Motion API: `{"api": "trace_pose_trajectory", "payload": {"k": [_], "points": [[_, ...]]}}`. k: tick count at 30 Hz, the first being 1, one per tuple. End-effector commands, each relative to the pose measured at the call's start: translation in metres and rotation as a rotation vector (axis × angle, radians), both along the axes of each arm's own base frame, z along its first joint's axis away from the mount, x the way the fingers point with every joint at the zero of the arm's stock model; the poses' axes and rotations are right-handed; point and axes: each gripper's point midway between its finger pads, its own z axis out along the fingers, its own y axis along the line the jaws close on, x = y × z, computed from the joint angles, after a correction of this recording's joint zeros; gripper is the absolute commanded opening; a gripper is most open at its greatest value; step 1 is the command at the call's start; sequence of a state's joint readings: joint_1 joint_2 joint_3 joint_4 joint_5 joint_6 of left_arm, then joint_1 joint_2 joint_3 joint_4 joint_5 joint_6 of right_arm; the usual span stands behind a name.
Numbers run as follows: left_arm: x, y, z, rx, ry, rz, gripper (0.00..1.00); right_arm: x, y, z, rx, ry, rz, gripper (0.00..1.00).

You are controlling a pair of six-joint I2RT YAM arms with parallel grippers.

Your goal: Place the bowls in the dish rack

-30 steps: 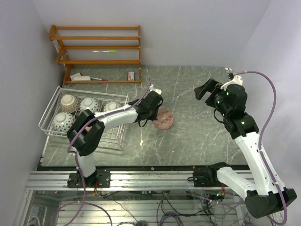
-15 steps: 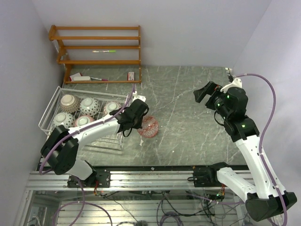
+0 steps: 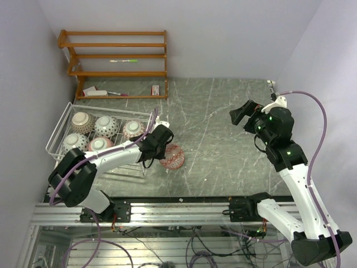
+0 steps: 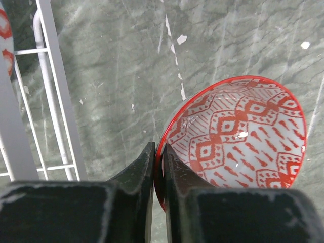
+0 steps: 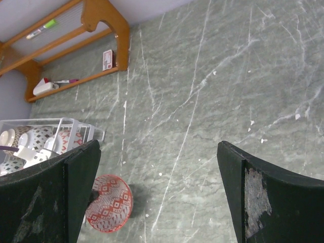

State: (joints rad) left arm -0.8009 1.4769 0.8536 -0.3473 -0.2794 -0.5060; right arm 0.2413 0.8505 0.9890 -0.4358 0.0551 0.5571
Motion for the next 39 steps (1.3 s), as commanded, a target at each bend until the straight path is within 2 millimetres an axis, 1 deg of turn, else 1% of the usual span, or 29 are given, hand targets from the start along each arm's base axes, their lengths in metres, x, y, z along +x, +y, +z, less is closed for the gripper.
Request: {"api": "trace_pose_trajectory", "payload": {"k": [1,3,4,7,11,13,14,16,18,19,21,23,26,29,32,35,39], "points": [[0.000,0.005,0.000,-0.004,-0.016,0.017,0.24,-0.002,-0.001,-0.008,-0.004,0.015,0.003,1.00],[0.003,0.008,0.010,0.001,-0.041,0.025,0.33,-0.002,0.000,-0.011,-0.004,0.022,0.006,1.00],[0.005,0.010,0.015,0.007,-0.054,0.031,0.36,-0.001,0.000,-0.011,-0.002,0.023,0.007,1.00],[0.009,0.017,0.031,0.035,-0.087,0.054,0.40,-0.001,0.002,-0.013,0.000,0.025,0.016,1.00],[0.012,0.027,0.047,0.064,-0.119,0.079,0.58,0.001,0.002,-0.015,-0.004,0.028,0.016,1.00],[0.011,0.027,0.057,0.052,-0.138,0.078,0.61,0.001,0.002,-0.015,-0.007,0.028,0.015,1.00],[0.010,0.025,0.063,0.041,-0.149,0.073,0.61,0.001,0.001,-0.015,-0.008,0.027,0.013,1.00],[0.003,0.012,0.076,0.004,-0.178,0.031,0.61,0.001,0.001,-0.015,-0.011,0.028,0.010,1.00],[-0.006,-0.007,0.083,-0.034,-0.201,-0.040,0.59,0.002,0.000,-0.016,-0.014,0.029,0.008,1.00],[-0.012,-0.018,0.084,-0.053,-0.203,-0.085,0.59,0.003,0.000,-0.016,-0.015,0.029,0.008,1.00],[-0.025,-0.040,0.081,-0.070,-0.210,-0.177,0.58,0.003,0.000,-0.018,-0.017,0.034,0.007,1.00],[-0.039,-0.060,0.072,-0.069,-0.209,-0.262,0.57,0.003,0.000,-0.019,-0.020,0.036,0.004,1.00],[-0.052,-0.078,0.053,-0.034,-0.188,-0.347,0.57,0.003,-0.001,-0.020,-0.027,0.040,0.002,1.00],[-0.051,-0.085,0.036,0.021,-0.176,-0.360,0.57,0.004,-0.002,-0.020,-0.032,0.043,0.000,1.00],[-0.049,-0.090,0.027,0.050,-0.178,-0.366,0.55,0.004,-0.003,-0.020,-0.036,0.043,-0.003,1.00],[-0.046,-0.091,0.018,0.086,-0.177,-0.363,0.53,0.004,-0.003,-0.020,-0.041,0.042,-0.005,1.00],[-0.043,-0.091,0.009,0.118,-0.173,-0.358,0.45,0.005,-0.004,-0.022,-0.044,0.046,-0.006,1.00]]}}
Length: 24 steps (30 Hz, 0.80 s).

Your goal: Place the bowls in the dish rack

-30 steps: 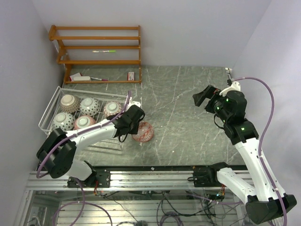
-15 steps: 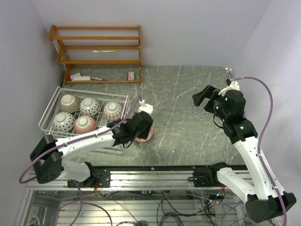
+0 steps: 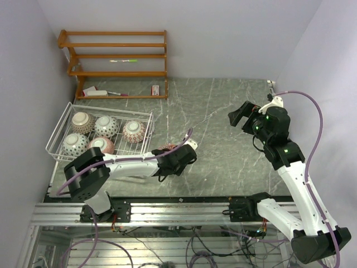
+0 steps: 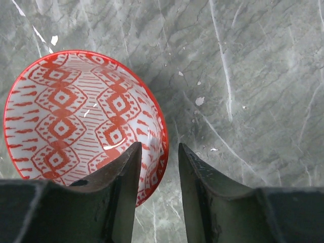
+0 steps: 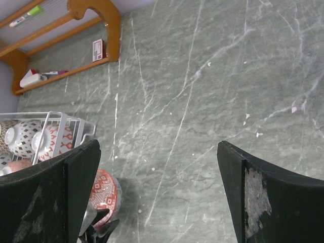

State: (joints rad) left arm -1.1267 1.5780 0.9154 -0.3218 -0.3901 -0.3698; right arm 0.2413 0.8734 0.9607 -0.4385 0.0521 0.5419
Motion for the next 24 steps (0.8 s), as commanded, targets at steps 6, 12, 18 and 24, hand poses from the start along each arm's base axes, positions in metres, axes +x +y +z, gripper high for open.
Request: {"api": "trace_pose_trajectory", "payload": {"k": [6,12,18,24], "points": [[0.012,-0.022,0.019,-0.049,-0.069,0.005,0.08,0.005,-0.003,-0.004,-0.018,0.000,-0.013,1.00],[0.009,-0.039,0.056,-0.169,-0.090,-0.031,0.07,0.006,-0.003,-0.008,-0.015,0.006,-0.012,1.00],[0.009,-0.053,0.151,-0.438,-0.189,-0.055,0.07,0.005,-0.003,-0.008,-0.015,0.006,-0.012,1.00],[0.024,-0.013,0.231,-0.624,-0.307,0.038,0.07,0.004,-0.002,-0.007,-0.011,0.006,-0.004,1.00]]}}
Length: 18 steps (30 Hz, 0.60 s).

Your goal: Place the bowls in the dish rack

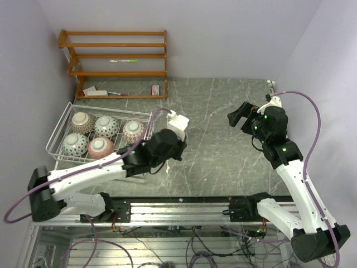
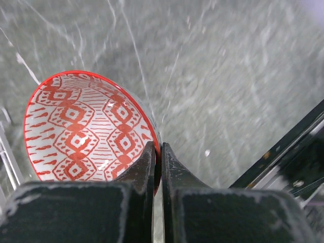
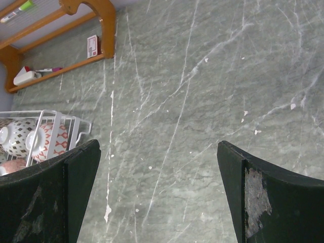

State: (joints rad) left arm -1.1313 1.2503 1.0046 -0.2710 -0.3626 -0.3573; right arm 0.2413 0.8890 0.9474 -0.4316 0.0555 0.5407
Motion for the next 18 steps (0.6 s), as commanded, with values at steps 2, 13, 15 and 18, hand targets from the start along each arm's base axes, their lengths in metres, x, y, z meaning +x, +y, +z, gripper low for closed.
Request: {"api": "trace_pose_trajectory", "payload": {"k": [2,13,15,18], "points": [[0.027,0.038,0.092,-0.282,-0.114,0.127,0.07,0.001,0.000,0.001,0.003,-0.014,0.006,1.00],[0.071,0.156,0.097,-0.548,-0.139,0.384,0.07,-0.004,0.002,0.000,0.004,-0.012,0.024,1.00],[0.072,0.160,0.090,-0.602,-0.126,0.390,0.07,-0.004,0.002,-0.001,0.003,-0.009,0.027,1.00],[0.074,0.164,0.074,-0.689,-0.083,0.401,0.07,-0.005,0.002,-0.002,-0.002,-0.004,0.028,1.00]]}}
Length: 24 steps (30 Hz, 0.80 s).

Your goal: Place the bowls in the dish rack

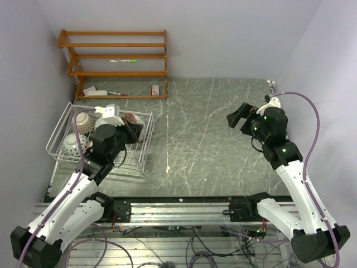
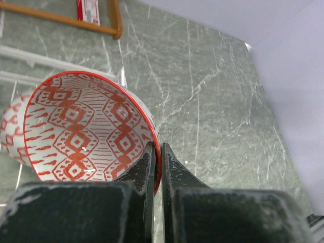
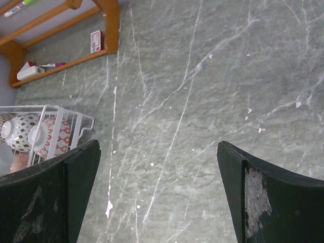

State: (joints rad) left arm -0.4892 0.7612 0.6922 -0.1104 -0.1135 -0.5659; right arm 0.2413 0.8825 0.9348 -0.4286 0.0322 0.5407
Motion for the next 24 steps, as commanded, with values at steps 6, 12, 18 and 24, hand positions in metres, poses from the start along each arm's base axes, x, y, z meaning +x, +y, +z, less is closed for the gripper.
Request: {"api": "trace_pose_trajectory", "payload": {"k": [6,12,18,24], "points": [[0.004,0.005,-0.006,-0.316,-0.035,-0.038,0.07,-0.004,-0.004,-0.002,-0.025,-0.005,0.003,1.00],[0.002,0.009,-0.033,-0.428,0.021,-0.058,0.07,-0.002,-0.003,-0.005,-0.029,0.001,0.004,1.00],[-0.007,0.011,-0.050,-0.495,0.064,-0.059,0.07,0.002,-0.001,-0.008,-0.025,0.005,0.013,1.00],[-0.014,0.016,-0.074,-0.531,0.117,-0.025,0.07,0.006,0.003,-0.011,-0.014,0.009,0.022,1.00]]}}
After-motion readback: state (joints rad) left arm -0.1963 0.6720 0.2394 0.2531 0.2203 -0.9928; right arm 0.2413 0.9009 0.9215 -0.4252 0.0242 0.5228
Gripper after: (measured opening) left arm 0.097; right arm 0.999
